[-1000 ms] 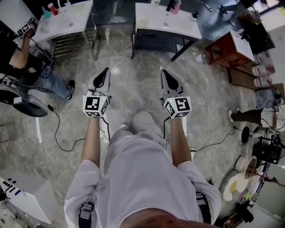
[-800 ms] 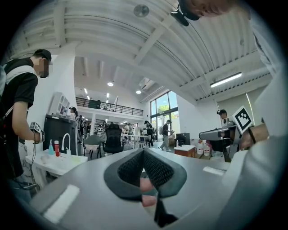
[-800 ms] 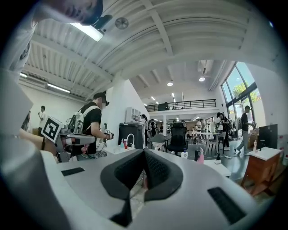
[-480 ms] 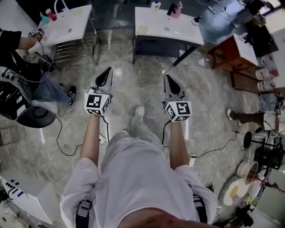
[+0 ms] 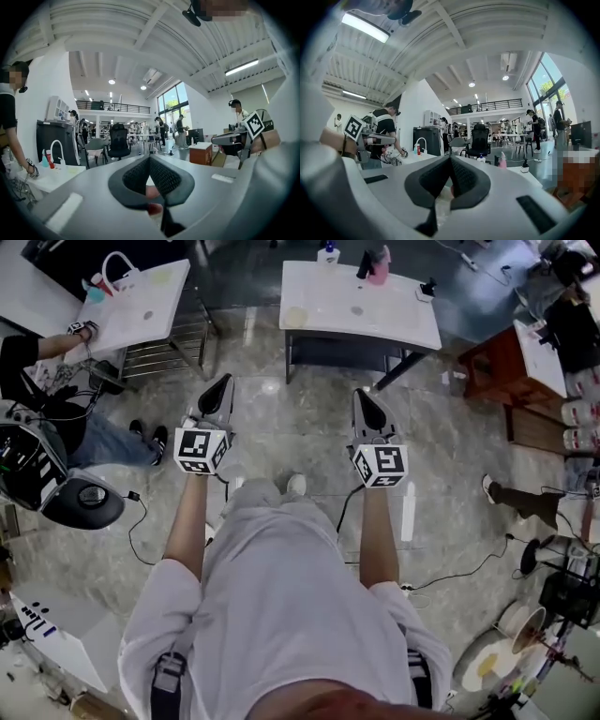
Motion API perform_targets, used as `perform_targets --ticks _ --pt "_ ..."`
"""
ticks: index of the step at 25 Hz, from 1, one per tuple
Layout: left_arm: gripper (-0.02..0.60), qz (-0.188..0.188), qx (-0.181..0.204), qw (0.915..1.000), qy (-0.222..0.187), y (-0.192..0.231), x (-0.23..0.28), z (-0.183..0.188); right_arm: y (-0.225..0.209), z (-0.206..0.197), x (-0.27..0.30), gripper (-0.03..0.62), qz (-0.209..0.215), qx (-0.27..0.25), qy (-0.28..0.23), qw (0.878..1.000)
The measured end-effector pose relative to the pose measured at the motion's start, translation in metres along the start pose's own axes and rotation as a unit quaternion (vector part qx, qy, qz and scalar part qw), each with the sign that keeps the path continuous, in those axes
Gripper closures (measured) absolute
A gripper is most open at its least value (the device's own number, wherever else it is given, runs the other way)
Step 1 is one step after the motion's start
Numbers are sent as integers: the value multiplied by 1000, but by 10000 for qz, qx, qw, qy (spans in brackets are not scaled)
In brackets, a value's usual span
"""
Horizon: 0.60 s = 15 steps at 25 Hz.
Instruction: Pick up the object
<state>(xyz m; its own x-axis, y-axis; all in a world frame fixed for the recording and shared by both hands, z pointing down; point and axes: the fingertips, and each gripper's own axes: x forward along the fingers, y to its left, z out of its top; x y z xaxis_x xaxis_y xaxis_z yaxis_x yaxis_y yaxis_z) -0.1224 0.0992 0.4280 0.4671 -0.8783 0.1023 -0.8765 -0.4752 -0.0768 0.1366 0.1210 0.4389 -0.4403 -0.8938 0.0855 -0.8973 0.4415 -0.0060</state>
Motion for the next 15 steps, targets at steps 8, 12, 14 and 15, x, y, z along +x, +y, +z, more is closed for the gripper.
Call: perform_targets --ticks 8,12,14,15 --pt "581 160 -131 9995 240 28 61 -23 -24 -24 72 593 241 -86 336 9991" --pt "581 199 -172 9995 188 49 104 -30 -34 -40 121 594 293 -105 526 9981" --pt "581 213 -228 9994 167 65 127 -34 -38 -46 148 594 297 -131 609 9976" --pt "581 209 -245 9993 162 74 140 -36 -40 -49 163 594 286 -137 652 9974"
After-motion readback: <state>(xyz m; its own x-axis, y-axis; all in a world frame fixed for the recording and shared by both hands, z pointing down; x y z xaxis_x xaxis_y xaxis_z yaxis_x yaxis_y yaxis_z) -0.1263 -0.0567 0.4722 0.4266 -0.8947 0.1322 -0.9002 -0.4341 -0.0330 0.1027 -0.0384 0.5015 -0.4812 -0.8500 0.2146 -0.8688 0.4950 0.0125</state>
